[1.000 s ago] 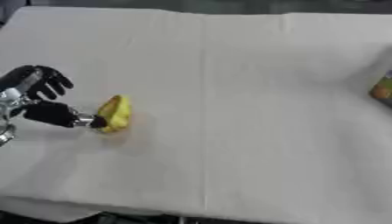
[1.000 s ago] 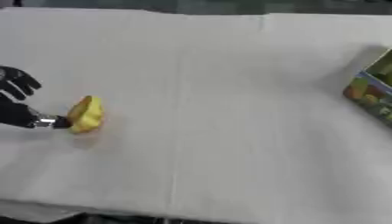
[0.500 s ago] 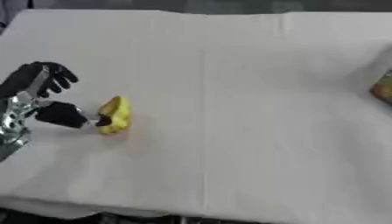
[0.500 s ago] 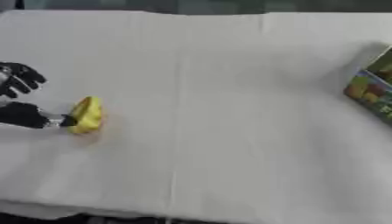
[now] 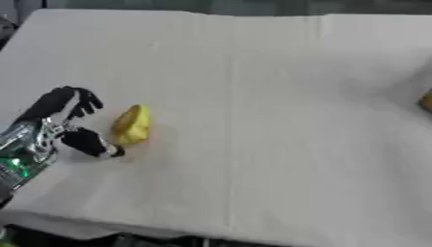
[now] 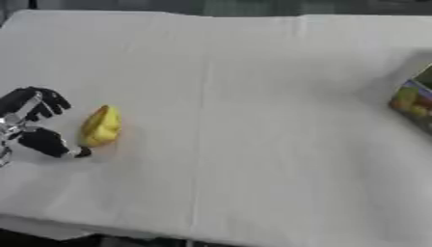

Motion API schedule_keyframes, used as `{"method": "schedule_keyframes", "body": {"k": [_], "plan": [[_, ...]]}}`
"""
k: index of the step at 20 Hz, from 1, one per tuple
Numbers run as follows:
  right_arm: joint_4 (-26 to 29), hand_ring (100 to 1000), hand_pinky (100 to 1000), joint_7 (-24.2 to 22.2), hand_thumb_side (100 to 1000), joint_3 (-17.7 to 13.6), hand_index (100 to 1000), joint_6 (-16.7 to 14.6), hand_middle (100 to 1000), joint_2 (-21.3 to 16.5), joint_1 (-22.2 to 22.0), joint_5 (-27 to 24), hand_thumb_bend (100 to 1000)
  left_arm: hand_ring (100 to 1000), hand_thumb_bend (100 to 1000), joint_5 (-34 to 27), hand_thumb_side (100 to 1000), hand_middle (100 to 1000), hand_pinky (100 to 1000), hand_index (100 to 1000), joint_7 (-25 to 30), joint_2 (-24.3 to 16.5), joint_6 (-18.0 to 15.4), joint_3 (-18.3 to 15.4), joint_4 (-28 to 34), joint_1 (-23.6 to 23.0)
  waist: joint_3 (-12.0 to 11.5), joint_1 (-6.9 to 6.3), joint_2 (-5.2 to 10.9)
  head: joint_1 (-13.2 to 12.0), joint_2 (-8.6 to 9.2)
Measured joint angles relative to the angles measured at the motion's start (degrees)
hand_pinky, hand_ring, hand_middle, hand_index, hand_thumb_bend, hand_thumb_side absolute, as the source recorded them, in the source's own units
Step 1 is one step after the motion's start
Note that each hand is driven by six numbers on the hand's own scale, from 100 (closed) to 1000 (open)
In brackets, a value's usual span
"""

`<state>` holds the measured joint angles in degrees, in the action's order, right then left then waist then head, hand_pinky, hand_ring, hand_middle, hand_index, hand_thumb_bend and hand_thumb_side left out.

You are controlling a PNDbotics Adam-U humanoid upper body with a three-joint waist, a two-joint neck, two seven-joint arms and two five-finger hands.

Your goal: Pick up the objects with one hand, pass them to the other hand, and then place them into the box on the other side of the table.

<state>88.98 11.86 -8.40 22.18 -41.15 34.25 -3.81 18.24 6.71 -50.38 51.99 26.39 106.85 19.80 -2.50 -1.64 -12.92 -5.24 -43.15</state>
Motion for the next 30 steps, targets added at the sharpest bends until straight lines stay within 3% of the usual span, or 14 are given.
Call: {"method": "schedule_keyframes", "body": {"k": [6, 17, 30], "plan": [[-0.03, 961, 812, 0.09, 503, 0.14, 946, 0.21, 758, 0.00, -0.01, 0.00, 100, 683, 827, 0.39, 198, 602, 707, 737, -0.66, 1.91, -0.02, 0.30, -1.41, 1.28, -0.01, 0.00, 0.00, 0.00, 0.00], [-0.21, 959, 810, 0.15, 525, 0.32, 942, 0.47, 766, 0.03, -0.99, -0.55, 100, 679, 752, -1.25, 201, 595, 701, 665, -5.58, 7.29, -0.05, 2.86, -7.02, 5.56, 0.25, 0.00, 0.00, -0.09, 0.00], [-0.19, 960, 810, 0.49, 560, 0.32, 941, 0.78, 768, 0.02, -1.03, -0.78, 100, 641, 317, -1.25, 108, 554, 673, 533, -4.30, 7.44, -0.05, 3.81, -7.87, 5.71, 0.19, 0.00, 0.00, -0.21, -0.01]]}}
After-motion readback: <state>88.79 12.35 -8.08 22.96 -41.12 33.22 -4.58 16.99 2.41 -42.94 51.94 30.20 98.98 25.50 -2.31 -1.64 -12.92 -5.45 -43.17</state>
